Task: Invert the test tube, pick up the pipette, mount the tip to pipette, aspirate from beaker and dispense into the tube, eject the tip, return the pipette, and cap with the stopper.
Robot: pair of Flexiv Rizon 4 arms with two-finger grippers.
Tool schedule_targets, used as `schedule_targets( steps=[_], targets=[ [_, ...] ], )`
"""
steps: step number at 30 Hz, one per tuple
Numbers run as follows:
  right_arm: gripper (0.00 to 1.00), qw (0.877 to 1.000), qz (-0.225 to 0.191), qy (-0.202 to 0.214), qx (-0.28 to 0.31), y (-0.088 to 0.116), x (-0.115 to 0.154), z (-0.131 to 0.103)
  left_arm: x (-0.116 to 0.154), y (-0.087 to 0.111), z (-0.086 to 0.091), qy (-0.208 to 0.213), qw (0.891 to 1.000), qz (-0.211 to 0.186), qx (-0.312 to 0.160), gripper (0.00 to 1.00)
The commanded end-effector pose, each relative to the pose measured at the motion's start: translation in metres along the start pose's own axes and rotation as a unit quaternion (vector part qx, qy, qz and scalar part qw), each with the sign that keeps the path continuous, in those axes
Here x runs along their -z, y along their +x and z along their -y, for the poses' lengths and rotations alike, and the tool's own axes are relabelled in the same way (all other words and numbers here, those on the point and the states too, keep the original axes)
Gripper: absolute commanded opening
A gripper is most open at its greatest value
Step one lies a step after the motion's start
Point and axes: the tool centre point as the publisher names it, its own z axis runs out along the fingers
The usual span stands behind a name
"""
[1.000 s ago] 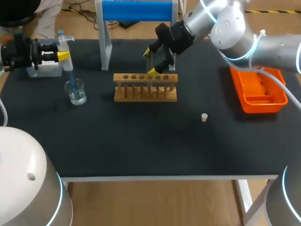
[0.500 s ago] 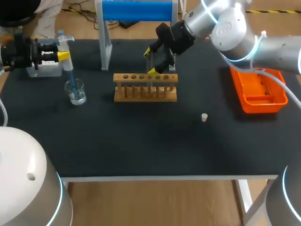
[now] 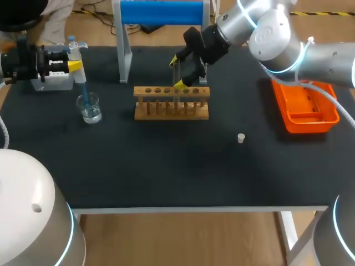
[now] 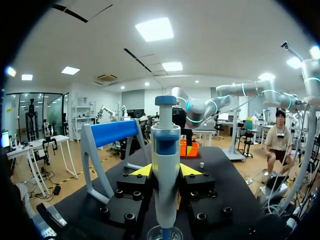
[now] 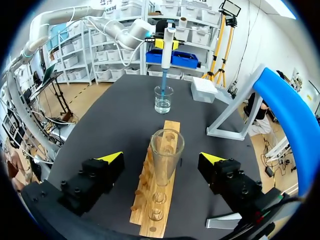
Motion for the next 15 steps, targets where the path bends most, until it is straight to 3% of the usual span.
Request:
schedule_targets(
  steps=[1, 15],
  targets=[
    [1.00, 1.000, 0.000, 0.001, 0.000, 0.001, 0.001, 0.000, 0.000, 0.002, 0.002, -0.001, 1.000, 0.002, -0.002, 0.00],
    [1.00, 1.000, 0.000, 0.001, 0.000, 0.001, 0.001, 0.000, -0.004, 0.010, 0.021, -0.009, 1.000, 0.010, -0.021, 0.00]
  ],
)
